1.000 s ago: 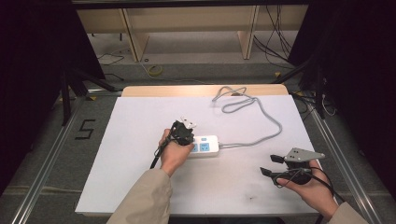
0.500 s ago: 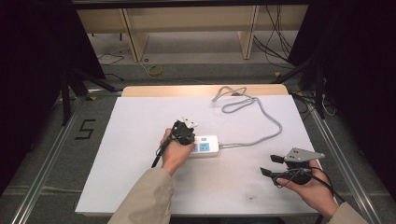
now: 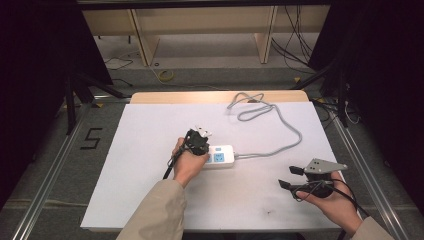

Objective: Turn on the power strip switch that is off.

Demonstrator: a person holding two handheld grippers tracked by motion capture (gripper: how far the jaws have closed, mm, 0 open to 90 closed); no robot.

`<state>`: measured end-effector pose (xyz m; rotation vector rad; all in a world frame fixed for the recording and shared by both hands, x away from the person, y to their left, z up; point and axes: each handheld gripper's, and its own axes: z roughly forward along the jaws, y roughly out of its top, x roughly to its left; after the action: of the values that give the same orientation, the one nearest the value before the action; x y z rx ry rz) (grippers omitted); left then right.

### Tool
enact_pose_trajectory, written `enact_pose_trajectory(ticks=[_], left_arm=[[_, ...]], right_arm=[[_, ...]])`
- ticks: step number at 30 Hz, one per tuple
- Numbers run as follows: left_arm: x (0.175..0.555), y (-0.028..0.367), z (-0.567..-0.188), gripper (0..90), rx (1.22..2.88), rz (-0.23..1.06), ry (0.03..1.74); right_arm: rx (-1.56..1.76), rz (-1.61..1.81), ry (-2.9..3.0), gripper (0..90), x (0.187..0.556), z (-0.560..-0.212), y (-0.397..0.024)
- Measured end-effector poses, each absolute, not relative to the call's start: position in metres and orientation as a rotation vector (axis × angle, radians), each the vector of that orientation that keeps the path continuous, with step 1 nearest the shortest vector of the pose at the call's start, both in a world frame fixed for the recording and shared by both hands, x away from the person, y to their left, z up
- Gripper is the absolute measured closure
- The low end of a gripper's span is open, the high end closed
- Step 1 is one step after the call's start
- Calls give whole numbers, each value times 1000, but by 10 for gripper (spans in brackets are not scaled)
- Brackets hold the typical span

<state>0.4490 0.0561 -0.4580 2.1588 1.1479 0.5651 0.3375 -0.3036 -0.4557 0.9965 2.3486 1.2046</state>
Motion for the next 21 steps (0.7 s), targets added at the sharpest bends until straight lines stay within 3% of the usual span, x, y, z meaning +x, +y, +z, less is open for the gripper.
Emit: enact_pose_trajectory(ticks=[21], left_arm=[[451, 52, -456, 900, 2192, 572, 1166]], right_arm=[[996, 1205, 2350, 343, 337, -455, -303]])
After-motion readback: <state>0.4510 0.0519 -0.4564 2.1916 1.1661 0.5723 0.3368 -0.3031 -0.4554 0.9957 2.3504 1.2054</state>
